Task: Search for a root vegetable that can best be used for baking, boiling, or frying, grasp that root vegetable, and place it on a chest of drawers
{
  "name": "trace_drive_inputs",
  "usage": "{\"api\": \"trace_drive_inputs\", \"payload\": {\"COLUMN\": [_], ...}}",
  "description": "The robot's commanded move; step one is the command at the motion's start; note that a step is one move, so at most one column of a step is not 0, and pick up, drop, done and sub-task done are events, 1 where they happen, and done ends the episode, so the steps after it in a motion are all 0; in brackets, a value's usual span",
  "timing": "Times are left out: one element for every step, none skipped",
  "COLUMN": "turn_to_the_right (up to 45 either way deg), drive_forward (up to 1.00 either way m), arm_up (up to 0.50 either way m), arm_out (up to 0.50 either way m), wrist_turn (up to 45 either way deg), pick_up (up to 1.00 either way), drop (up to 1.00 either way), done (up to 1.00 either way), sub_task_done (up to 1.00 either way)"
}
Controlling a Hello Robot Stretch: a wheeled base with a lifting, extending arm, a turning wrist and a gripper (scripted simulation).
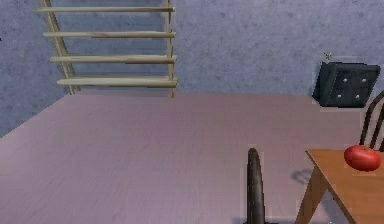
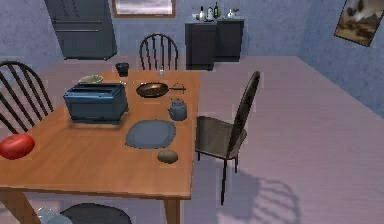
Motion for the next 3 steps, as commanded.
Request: {"api": "trace_drive_inputs", "payload": {"turn_to_the_right": [0.0,0.0,0.0], "drive_forward": [0.00,0.00,0.00], "arm_up": [0.36,0.00,0.00], "arm_out": [0.00,0.40,0.00], "wrist_turn": [0.0,0.0,45.0], "pick_up": [0.00,0.00,0.00], "drop": [0.00,0.00,0.00], "done": [0.00,0.00,0.00], "sub_task_done": [0.00,0.00,0.00]}}
